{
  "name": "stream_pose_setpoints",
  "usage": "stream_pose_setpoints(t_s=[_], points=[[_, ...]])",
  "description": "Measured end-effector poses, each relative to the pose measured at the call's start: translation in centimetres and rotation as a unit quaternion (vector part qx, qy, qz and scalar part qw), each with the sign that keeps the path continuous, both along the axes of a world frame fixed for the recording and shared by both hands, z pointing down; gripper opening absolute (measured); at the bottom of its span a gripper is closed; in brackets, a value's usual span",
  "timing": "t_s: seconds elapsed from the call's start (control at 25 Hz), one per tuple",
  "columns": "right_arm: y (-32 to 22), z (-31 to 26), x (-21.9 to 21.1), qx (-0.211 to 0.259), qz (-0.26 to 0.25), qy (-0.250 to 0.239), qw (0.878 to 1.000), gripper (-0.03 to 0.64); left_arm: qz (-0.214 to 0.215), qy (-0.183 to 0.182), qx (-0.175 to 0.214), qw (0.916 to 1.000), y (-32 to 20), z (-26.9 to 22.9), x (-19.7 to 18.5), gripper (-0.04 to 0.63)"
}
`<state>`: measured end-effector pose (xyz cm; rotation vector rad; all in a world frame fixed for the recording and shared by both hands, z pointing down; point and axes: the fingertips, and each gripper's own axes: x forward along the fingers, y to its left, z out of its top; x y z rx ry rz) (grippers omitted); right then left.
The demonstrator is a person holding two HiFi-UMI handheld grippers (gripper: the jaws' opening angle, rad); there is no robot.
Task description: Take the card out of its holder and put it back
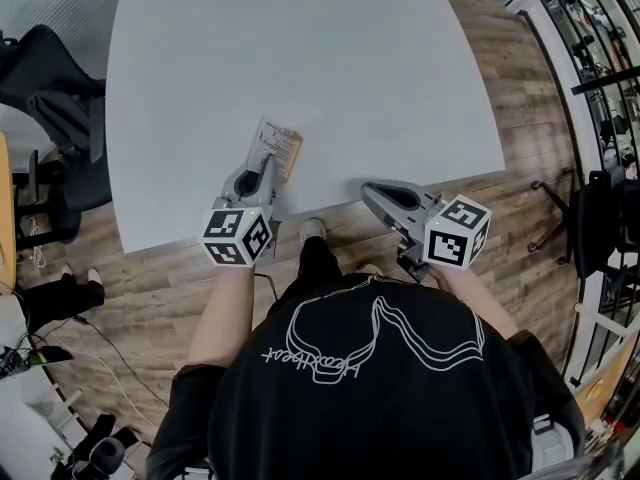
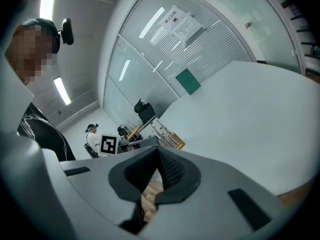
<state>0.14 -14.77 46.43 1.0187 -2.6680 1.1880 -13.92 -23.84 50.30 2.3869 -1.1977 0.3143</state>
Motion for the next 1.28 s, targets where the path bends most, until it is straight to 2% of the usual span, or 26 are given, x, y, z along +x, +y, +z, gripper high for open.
stream_pose_setpoints(t_s=[0.6,0.68,0.8,0.92,1.28], points=[[1.0,-0.6,1.0,0.007,0.005,0.004,1.000,0.009,-0.004,-0.002,-0.006,1.0000,0.2,0.7,0.5,0.028],[1.2,-0.6,1.4,0.009,0.007,0.005,1.000,0.009,-0.011,0.001,-0.005,0.9999,0.4,0.5,0.5,0.032],[1.5,-1.1,2.0,0.017,0.008,0.004,1.000,0.009,-0.024,0.002,0.000,0.9997,0.5,-0.1,0.3,0.097],[1.8,-1.7,2.5,0.027,0.004,0.003,1.000,0.009,-0.033,0.006,-0.001,0.9994,1.0,-0.7,0.1,0.128],[3.5,-4.6,2.2,0.079,-0.038,-0.002,0.996,0.009,-0.094,0.018,0.034,0.9948,5.3,-5.7,-2.5,0.138]])
